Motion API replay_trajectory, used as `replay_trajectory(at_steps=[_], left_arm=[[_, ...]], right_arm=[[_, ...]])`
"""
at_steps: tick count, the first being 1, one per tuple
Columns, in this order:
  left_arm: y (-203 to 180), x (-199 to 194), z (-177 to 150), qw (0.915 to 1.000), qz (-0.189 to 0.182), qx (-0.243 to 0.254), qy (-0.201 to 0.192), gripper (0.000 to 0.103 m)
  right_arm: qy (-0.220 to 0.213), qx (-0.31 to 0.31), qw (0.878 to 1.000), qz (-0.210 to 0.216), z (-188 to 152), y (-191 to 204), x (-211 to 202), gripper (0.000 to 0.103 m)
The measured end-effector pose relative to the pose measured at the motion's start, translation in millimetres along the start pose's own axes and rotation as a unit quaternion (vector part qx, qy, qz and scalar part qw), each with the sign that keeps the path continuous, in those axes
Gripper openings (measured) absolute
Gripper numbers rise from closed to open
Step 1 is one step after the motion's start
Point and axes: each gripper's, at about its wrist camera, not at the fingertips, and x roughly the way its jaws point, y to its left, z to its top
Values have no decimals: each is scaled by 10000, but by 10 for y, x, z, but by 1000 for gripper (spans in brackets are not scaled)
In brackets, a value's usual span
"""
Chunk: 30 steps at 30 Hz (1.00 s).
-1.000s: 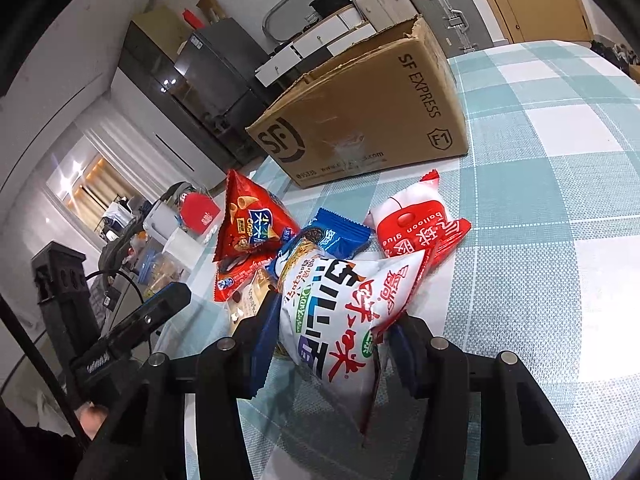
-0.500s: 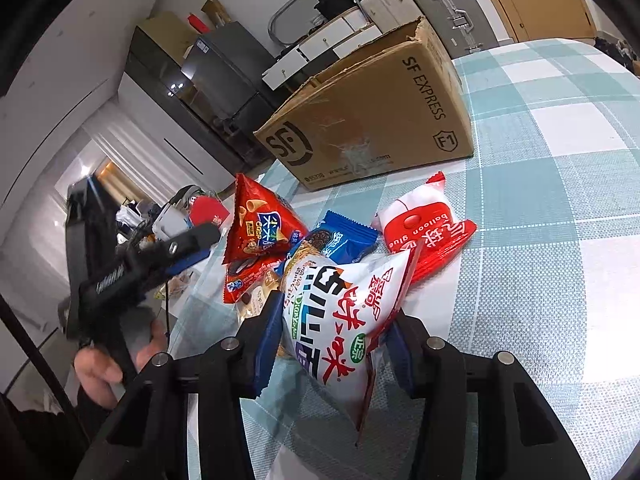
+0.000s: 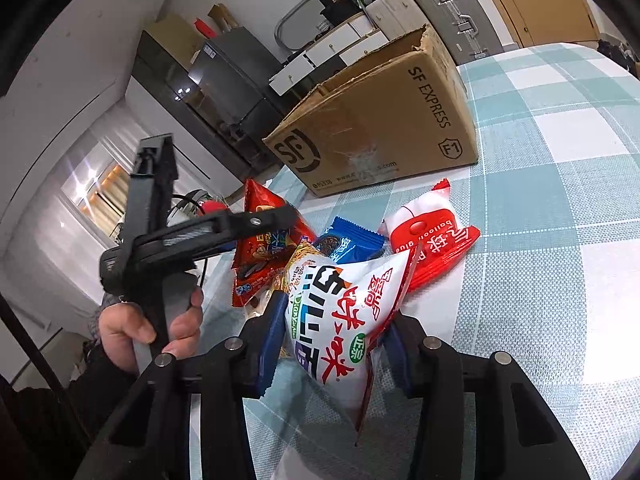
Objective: Organize snacks
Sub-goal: 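Grasp the red triangular chip bag with the left gripper while the right gripper lifts its bag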
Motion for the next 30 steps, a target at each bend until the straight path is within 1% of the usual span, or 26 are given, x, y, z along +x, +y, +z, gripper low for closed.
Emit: replay_trajectory(at_steps=[1,2,3,5,6,10,15,22,30], left_arm=[[6,12,-22,10000,-50,0,12,67],[5,11,-31,10000,-73,15,-12,63],[-4,2,-44,9999,-82,44,-62,56],[-25,-18,-51,9998,-69,126,-113,51],[-28,-28,-59,9998,-39,150,-137,49],[9,-47,-80,9997,-163,98,-179,43],[7,-124,-120,9993,-131,205,-301,41],[-23,-215,-101,9990,-172,140,-378,41],[-84,-416,-162,9982,-119,253,-525,41]], right_arm=[[8,8,10000,0,-5,-4,-4,46],[9,12,10000,-1,-7,-5,-10,46],[6,12,10000,12,-9,-5,-18,46],[4,11,10000,9,-6,-8,-20,46],[4,15,10000,13,-1,-7,-11,46],[5,27,10000,6,11,-4,12,46],[-20,36,10000,-3,10,-1,4,46],[-74,19,10000,-3,-11,5,-2,46],[-168,46,9998,-20,-46,2,-28,46]])
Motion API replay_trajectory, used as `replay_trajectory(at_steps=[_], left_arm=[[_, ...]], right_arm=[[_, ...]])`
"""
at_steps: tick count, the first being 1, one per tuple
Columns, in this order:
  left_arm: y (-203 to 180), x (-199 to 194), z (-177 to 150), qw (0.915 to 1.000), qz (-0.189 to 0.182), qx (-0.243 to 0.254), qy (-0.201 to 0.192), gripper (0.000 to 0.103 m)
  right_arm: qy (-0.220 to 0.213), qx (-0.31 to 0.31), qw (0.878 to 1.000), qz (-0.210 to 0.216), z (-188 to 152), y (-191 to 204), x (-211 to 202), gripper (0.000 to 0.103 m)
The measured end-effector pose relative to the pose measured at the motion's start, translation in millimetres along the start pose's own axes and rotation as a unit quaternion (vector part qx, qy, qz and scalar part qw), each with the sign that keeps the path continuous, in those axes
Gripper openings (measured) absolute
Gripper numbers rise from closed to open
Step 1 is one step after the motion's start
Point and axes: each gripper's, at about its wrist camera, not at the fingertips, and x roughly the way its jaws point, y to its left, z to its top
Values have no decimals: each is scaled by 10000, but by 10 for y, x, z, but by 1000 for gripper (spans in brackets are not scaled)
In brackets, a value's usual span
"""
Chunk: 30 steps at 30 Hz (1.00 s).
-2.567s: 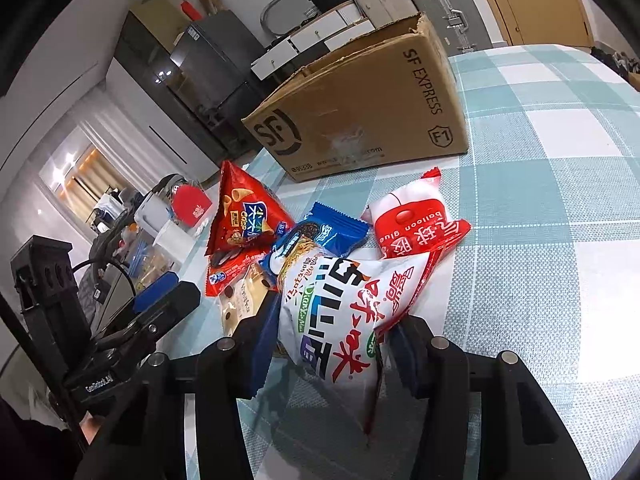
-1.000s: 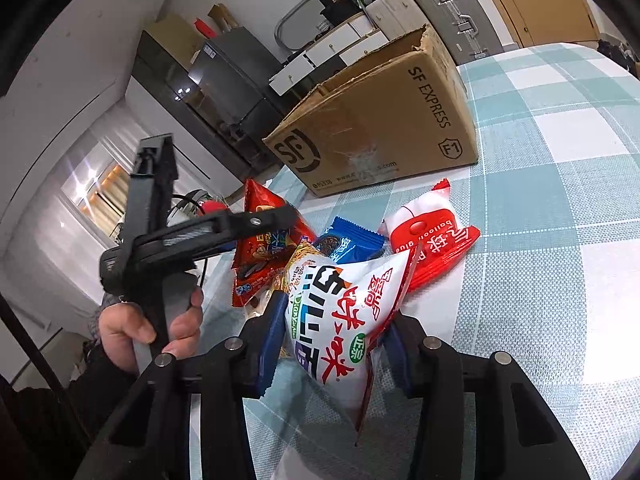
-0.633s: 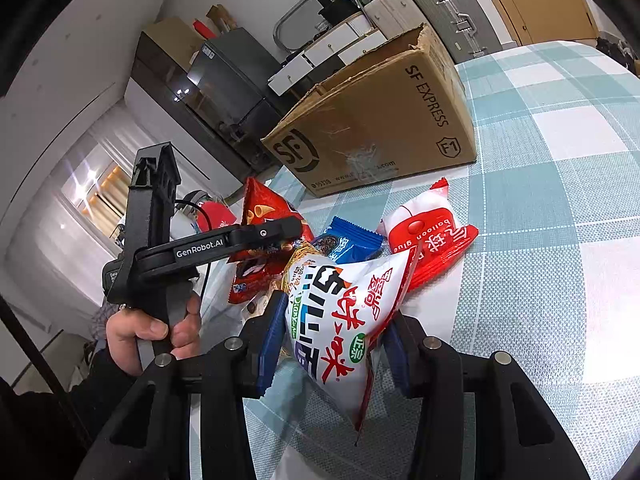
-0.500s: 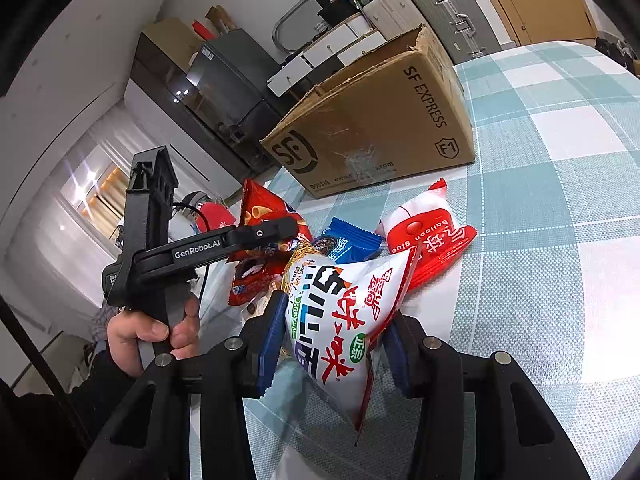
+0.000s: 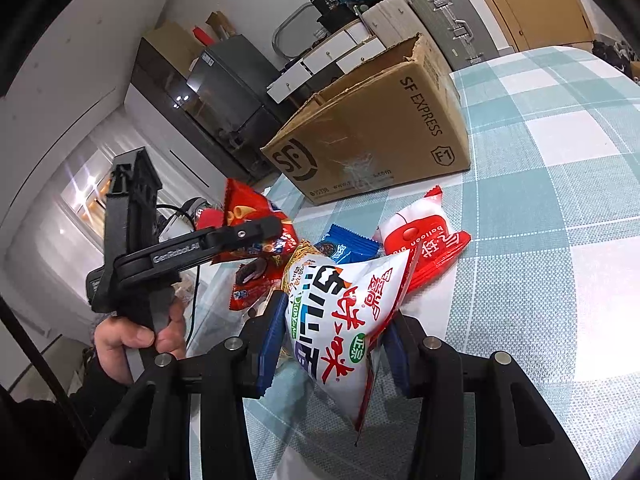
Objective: Organize snacks
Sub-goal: 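Grasp the red triangular chip bag with the left gripper while the right gripper lifts its bag, then carry both bags over the box and open both grippers to drop them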
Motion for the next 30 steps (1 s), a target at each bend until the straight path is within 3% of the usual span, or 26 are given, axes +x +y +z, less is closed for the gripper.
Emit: replay_trajectory(at_steps=[16,25,30], left_arm=[[-208,-574,-118,9992,-212,132,-304,41],[-308,-1059,-107,9982,-524,39,-300,41],[-374,-1415,-58,9972,-537,113,-512,41]], right_arm=[[-534,-5,9984,-171,64,162,-412,46],[-921,-294,9953,4,351,540,-832,46],[-1190,-448,9918,164,658,776,-1072,46]])
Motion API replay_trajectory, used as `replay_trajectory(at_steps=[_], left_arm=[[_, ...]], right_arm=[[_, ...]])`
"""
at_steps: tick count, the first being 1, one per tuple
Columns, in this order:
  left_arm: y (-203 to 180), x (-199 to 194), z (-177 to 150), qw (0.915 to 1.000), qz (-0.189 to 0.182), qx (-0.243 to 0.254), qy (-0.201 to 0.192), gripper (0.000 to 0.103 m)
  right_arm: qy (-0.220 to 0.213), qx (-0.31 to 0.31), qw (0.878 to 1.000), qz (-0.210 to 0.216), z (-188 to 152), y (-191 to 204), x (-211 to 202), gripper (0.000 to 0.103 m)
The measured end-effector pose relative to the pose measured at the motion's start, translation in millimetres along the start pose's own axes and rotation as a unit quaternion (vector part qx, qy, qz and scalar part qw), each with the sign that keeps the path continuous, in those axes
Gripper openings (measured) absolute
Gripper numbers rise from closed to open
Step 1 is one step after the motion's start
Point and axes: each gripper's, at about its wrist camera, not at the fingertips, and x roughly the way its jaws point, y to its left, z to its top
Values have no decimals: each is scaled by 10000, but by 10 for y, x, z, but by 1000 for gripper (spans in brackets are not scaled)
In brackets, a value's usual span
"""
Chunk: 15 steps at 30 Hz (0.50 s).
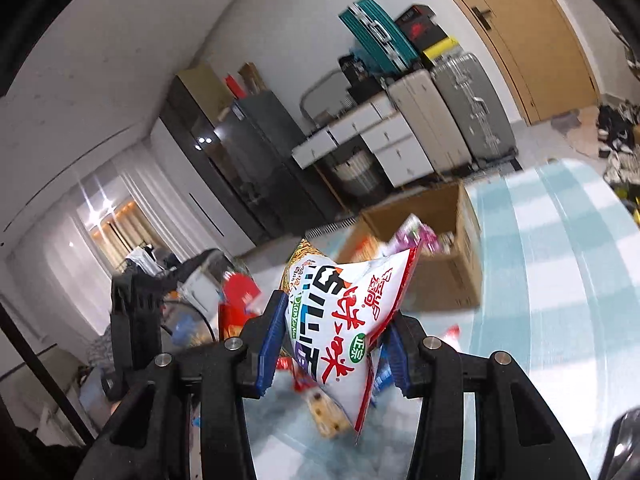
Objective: Organize snacks
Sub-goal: 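Carry both bags over the box and open both grippers to drop them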
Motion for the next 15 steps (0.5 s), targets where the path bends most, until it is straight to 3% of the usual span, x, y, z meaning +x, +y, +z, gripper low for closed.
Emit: replay_trajectory(at_steps=[8,15], left_arm=[[-116,-247,291,9999,40,118,-114,41],[-184,-427,751,9994,56,128,-302,41]], right_arm=[[-64,-285,9994,203,583,333,-88,46],[-92,-610,9978,227,982,609,-50,46]])
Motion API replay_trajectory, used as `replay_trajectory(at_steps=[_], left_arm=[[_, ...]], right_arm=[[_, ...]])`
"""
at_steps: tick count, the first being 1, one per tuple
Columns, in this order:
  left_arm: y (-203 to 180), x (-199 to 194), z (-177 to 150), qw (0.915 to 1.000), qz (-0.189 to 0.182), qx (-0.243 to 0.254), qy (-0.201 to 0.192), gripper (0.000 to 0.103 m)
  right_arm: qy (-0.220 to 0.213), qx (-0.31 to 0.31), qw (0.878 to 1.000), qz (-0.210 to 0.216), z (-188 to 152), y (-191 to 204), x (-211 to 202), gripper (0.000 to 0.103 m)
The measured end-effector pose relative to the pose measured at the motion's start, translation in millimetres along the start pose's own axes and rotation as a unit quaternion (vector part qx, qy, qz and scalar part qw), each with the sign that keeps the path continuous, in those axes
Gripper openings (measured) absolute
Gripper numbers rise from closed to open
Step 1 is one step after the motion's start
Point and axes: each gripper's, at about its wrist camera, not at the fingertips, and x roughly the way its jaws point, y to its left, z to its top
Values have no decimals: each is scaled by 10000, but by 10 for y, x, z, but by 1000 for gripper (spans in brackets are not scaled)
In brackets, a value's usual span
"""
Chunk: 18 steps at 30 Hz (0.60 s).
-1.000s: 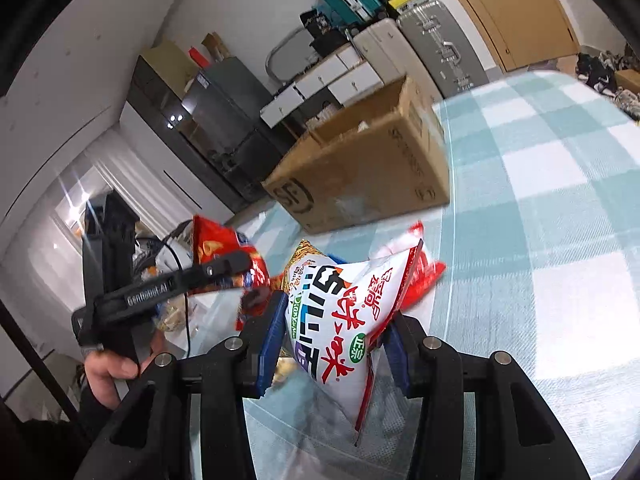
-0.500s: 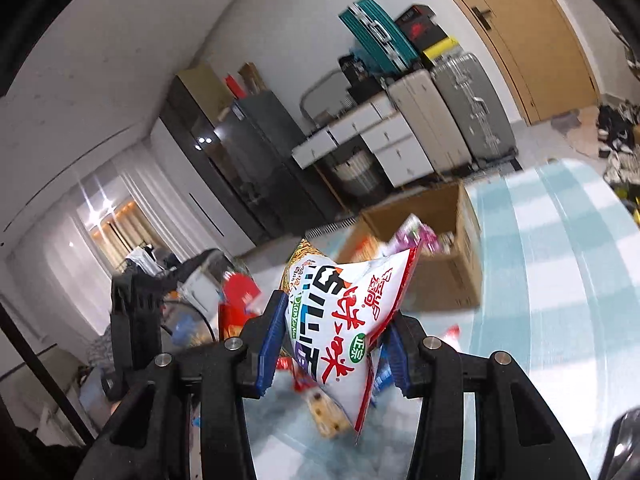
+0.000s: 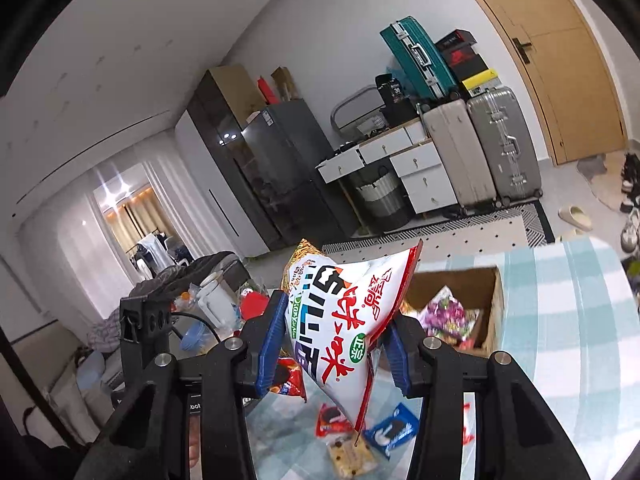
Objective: Organize snacks
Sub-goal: 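Carry both bags over the box and open both grippers to drop them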
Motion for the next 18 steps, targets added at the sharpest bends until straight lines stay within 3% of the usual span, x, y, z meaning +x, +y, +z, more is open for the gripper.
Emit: replay_trajectory(at_steps=[9,18], left_arm=[[-124,140,580,9993,215,313,-76,41],[-108,550,1092,9999,43,119,62,41]], right_arm=[[-36,-132,9998,-108,479,18,219,46],[123,-74,9988,-478,773,-292,633,46]])
